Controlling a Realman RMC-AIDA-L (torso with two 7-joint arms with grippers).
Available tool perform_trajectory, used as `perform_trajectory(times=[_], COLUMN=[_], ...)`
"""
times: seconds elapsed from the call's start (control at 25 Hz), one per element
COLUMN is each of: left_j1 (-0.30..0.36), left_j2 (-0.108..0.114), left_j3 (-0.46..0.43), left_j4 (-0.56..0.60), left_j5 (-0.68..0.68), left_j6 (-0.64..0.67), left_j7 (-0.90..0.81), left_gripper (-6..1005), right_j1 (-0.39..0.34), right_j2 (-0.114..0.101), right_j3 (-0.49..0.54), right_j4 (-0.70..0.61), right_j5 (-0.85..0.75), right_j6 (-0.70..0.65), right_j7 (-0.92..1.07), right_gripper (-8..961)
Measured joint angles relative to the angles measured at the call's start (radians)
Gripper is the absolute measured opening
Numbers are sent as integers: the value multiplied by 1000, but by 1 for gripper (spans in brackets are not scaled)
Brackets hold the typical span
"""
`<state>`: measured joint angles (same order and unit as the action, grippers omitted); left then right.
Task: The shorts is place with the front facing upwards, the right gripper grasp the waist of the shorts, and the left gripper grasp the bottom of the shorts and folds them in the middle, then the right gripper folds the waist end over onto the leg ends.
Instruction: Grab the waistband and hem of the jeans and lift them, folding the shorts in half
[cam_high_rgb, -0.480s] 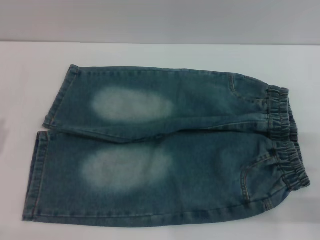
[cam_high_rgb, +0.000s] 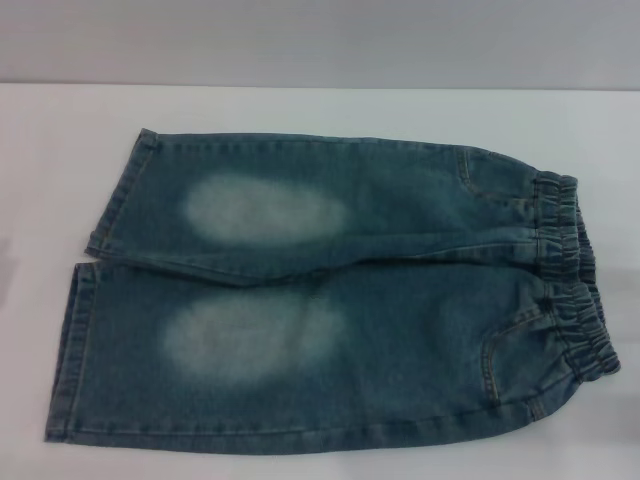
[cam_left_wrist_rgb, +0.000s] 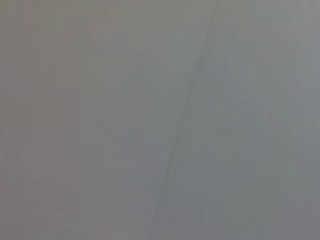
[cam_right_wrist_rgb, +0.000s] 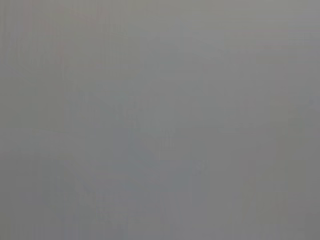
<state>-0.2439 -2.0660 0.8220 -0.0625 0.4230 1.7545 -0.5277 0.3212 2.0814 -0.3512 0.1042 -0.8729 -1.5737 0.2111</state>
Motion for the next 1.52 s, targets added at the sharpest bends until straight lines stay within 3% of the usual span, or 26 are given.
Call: perform_trajectory(times=[0.52,0.68,0.84,0.92,1.04,1.12,1.2,1.32,1.4,1.44,1.52], left_j1=[-15,-20,-21,-37,-86,-113,-120,-127,-127,-131,-137], left_j2=[3,20,91,158,248,285,297,327,327,337,339], left_j3=[12,152,360,447,477,461,453,386,386,286,167], left_j4=[28,122,279,354,426,453,471,593,593,694,756], left_j5=[11,15,28,96,292,421,470,712,712,937,1162], left_j6=[11,-50,-169,-222,-266,-265,-260,-222,-222,-187,-126], left_j7=[-24,-133,-341,-504,-766,-900,-952,-1185,-1185,-1391,-1565], left_gripper=[829,829,829,829,829,829,829,829,829,829,829], right_j1=[19,29,37,40,42,44,46,47,46,43,39], right_j2=[0,1,1,0,-1,-1,-2,-3,-3,-3,-3], right_j3=[15,22,24,26,28,33,38,44,53,60,74], right_j4=[0,1,1,-1,-11,-17,-24,-41,-48,-53,-63], right_j5=[0,0,0,0,0,0,0,0,0,1,1], right_j6=[25,38,69,83,104,116,123,132,136,139,142], right_j7=[9,31,31,31,31,31,31,31,28,26,25], right_gripper=[578,578,579,579,579,579,579,579,578,578,578])
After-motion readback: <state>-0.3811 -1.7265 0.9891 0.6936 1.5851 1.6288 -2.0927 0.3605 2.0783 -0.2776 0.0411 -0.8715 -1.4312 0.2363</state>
